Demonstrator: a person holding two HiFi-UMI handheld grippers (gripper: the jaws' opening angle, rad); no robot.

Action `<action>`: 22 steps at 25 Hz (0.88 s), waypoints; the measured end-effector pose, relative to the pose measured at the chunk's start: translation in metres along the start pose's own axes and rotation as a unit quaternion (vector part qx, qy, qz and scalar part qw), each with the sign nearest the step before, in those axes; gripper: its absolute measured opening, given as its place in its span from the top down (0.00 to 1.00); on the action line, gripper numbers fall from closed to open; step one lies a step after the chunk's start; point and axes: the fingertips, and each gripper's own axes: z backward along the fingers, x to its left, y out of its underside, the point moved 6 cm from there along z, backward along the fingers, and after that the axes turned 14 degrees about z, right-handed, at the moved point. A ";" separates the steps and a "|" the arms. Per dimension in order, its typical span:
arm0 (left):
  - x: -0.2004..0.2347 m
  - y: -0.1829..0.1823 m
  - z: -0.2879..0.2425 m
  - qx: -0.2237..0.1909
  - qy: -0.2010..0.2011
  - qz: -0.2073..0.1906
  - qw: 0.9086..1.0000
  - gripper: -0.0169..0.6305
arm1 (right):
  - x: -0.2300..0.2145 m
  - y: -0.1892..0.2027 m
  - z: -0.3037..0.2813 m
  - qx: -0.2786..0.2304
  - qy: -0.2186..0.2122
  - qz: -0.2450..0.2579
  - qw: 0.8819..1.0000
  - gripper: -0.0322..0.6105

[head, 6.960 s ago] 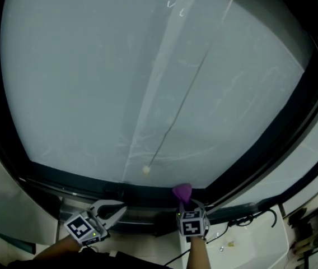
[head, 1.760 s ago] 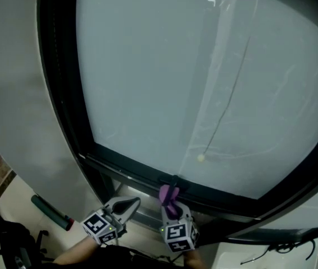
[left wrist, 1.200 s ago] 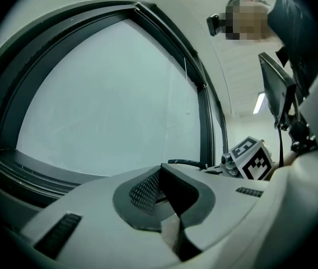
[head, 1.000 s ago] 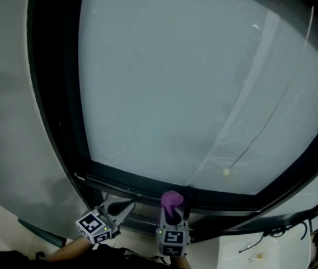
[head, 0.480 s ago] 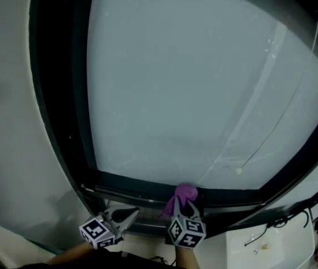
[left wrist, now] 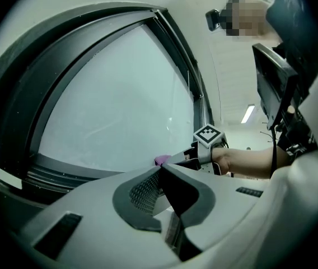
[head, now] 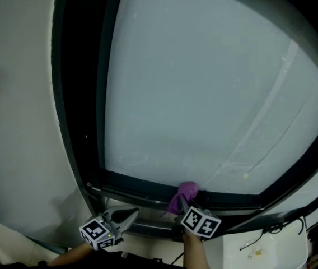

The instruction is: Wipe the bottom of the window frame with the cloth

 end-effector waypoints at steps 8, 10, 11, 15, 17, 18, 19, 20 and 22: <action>0.000 -0.003 0.025 0.000 -0.036 -0.012 0.999 0.97 | 0.001 -0.002 -0.007 0.030 -0.022 0.016 0.999 0.82; 0.002 -0.006 0.030 -0.005 -0.044 -0.007 0.999 0.97 | 0.007 -0.001 -0.010 0.038 -0.033 0.023 0.998 0.82; 0.003 -0.007 0.033 -0.008 -0.049 -0.008 0.999 0.97 | 0.012 0.000 -0.011 0.043 -0.040 0.027 0.998 0.82; 0.009 -0.009 0.040 -0.018 -0.061 -0.025 0.998 0.97 | 0.027 0.004 -0.017 0.053 -0.061 0.038 0.996 0.82; 0.008 -0.010 0.043 -0.016 -0.064 -0.030 0.997 0.97 | 0.032 0.005 -0.018 0.056 -0.068 0.042 0.995 0.82; 0.007 -0.010 0.045 -0.013 -0.066 -0.032 0.997 0.97 | 0.035 0.005 -0.019 0.057 -0.073 0.044 0.995 0.82; 0.006 -0.010 0.047 -0.010 -0.068 -0.033 0.997 0.97 | 0.038 0.006 -0.020 0.059 -0.078 0.045 0.994 0.82; 0.005 -0.010 0.049 -0.007 -0.071 -0.034 0.997 0.97 | 0.040 0.007 -0.020 0.060 -0.082 0.047 0.994 0.82; 0.004 -0.011 0.053 -0.007 -0.080 -0.034 0.996 0.97 | 0.044 0.007 -0.021 0.062 -0.088 0.056 0.993 0.82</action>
